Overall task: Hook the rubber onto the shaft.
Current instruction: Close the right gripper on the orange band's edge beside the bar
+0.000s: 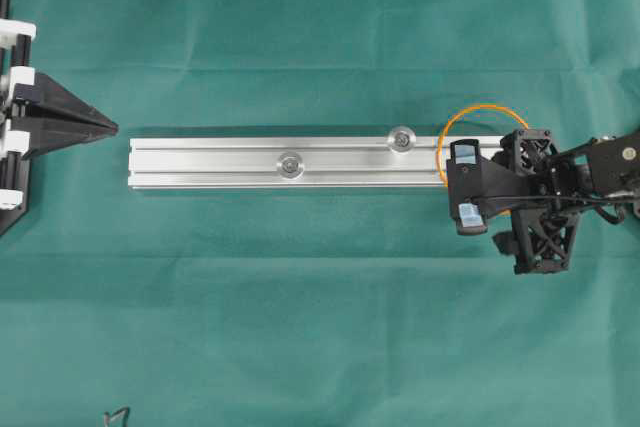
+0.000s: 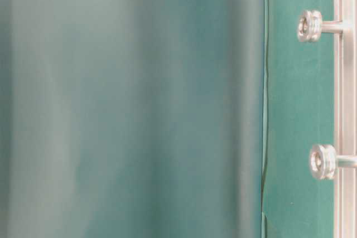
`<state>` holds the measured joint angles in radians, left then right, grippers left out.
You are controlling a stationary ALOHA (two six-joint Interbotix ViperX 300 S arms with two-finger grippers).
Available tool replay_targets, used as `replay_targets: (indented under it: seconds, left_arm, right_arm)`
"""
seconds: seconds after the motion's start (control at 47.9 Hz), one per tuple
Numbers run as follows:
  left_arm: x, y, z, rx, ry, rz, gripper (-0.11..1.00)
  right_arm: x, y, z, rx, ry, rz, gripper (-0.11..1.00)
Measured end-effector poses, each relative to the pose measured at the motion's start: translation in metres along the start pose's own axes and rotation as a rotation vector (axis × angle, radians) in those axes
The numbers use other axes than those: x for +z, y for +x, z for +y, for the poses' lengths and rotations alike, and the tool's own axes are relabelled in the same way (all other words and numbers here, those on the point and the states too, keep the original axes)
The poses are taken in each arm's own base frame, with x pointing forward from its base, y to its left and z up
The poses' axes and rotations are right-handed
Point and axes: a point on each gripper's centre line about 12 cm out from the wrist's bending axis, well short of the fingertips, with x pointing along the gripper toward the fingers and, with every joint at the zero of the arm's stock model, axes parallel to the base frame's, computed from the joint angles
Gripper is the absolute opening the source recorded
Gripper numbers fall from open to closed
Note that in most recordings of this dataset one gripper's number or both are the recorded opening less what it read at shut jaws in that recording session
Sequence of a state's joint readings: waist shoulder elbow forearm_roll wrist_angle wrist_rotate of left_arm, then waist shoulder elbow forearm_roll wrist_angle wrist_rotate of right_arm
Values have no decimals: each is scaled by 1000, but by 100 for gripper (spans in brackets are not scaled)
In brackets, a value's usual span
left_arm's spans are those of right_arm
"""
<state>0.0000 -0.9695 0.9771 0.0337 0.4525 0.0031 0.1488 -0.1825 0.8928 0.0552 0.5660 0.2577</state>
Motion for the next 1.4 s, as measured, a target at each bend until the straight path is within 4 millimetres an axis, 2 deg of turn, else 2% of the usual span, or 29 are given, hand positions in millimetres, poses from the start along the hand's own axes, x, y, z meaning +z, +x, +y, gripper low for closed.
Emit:
replay_targets:
  seconds: [0.125,0.23,0.857,1.066,1.4]
  left_arm:
    - [0,0,0,-2,-2,0,2]
    - [-1,0,0,-1,1,1,2]
    - [0,0,0,-1,-1,0,2]
    - [0,0,0,-1,1,-2,2]
    - [0,0,0,0,0,0,2]
  right_arm:
    - [-1,2,-1,-7,-6,8,25]
    - [0,2,-1,-10,-13,7,7]
    - [1,-2,-1,-15,-21,7,7]
    - [7,-20,0,-26,-43,-5,7]
    - [23,-61,0,-69,-85,-14,7]
